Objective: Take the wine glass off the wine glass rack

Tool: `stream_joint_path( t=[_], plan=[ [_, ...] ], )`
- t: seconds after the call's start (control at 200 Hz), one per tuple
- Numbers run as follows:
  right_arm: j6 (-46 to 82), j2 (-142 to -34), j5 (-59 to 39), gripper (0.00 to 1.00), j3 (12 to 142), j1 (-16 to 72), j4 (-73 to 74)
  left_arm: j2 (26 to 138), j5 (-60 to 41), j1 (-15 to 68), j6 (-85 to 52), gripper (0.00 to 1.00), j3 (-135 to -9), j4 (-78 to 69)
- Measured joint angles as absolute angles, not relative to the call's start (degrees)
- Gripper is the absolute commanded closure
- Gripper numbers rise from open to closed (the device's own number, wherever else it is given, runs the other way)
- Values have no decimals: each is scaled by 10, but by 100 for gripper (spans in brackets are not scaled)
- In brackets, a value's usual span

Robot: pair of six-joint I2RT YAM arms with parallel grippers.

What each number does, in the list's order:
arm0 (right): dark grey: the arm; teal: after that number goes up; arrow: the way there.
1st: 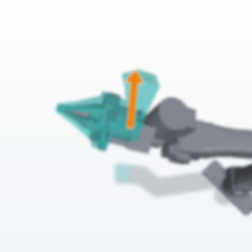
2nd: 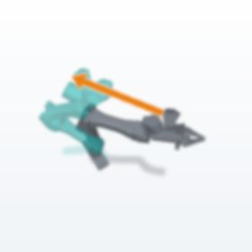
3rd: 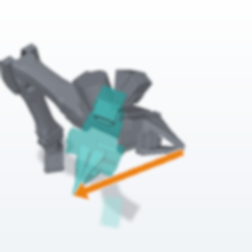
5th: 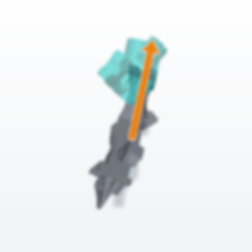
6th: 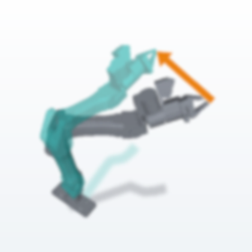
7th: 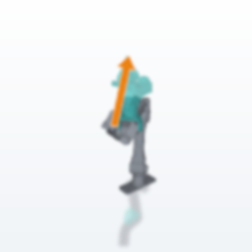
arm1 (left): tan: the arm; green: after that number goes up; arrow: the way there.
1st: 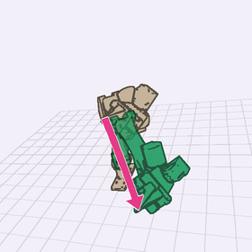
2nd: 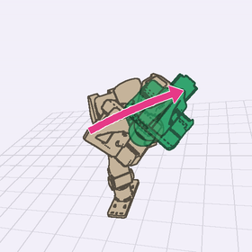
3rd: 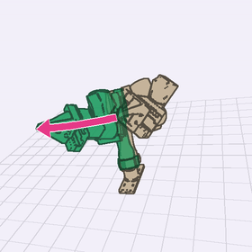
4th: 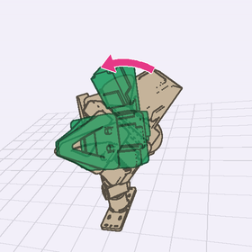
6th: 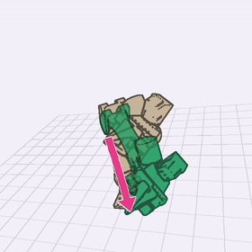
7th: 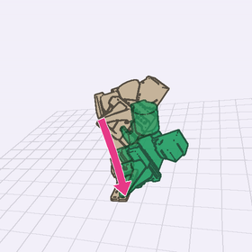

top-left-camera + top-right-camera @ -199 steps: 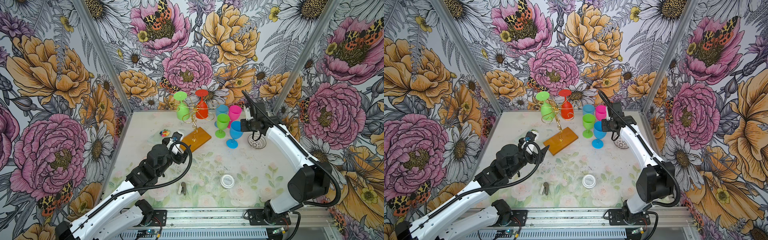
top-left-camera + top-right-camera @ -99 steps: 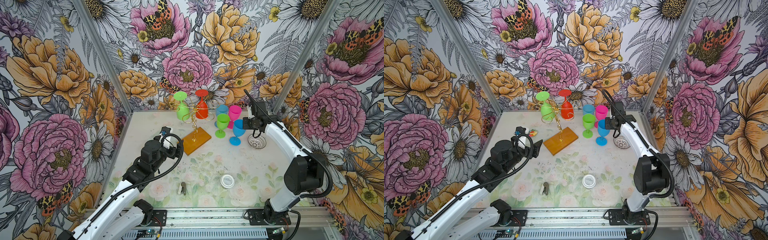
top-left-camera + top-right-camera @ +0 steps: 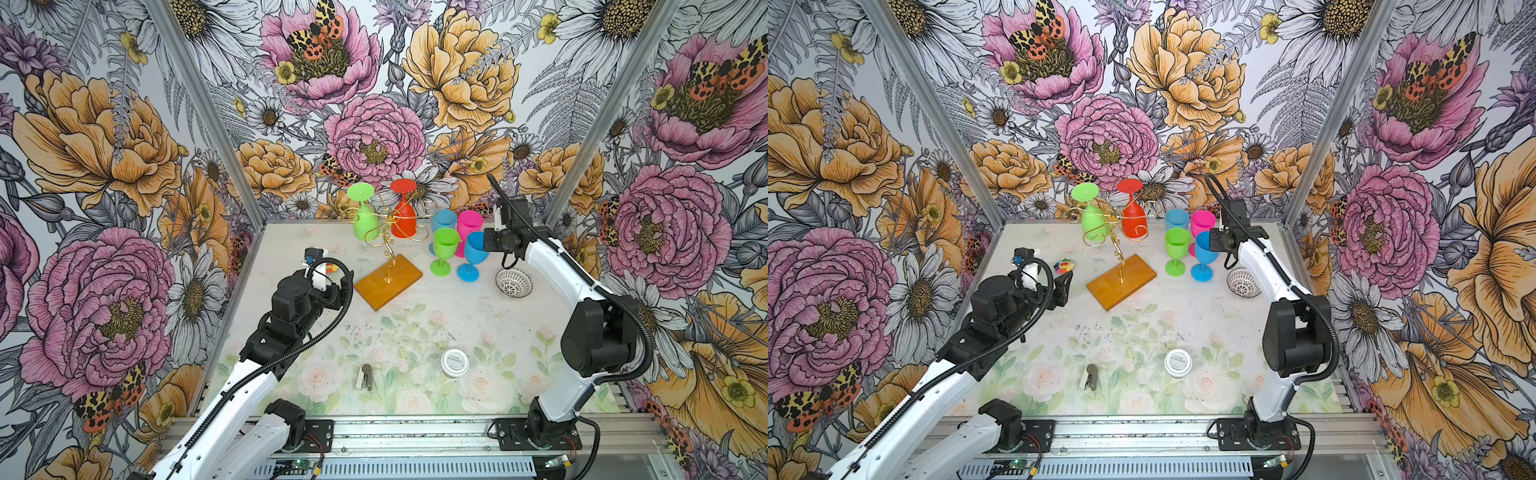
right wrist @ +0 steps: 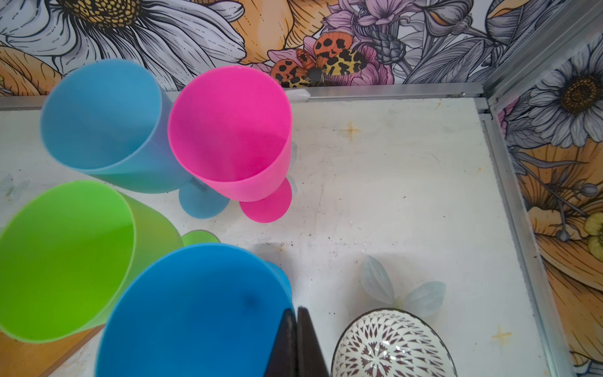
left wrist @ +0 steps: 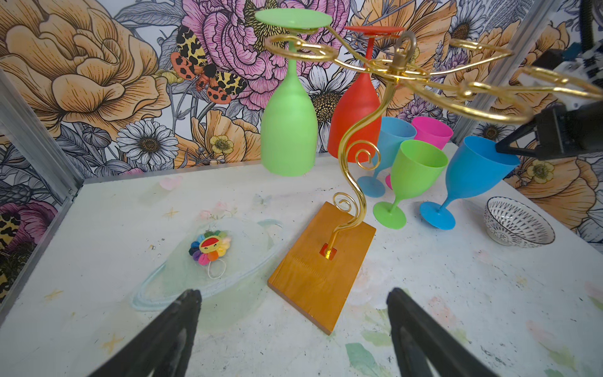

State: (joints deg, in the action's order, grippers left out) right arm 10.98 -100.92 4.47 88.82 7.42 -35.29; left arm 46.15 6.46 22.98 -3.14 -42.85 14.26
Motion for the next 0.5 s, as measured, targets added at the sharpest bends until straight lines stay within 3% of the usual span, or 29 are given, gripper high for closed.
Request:
stream_joint_path(
  t=[0.5],
  plan=[
    [109, -1045, 43, 100, 926, 74, -340, 457, 59, 222, -32, 9, -429, 141]
  ],
)
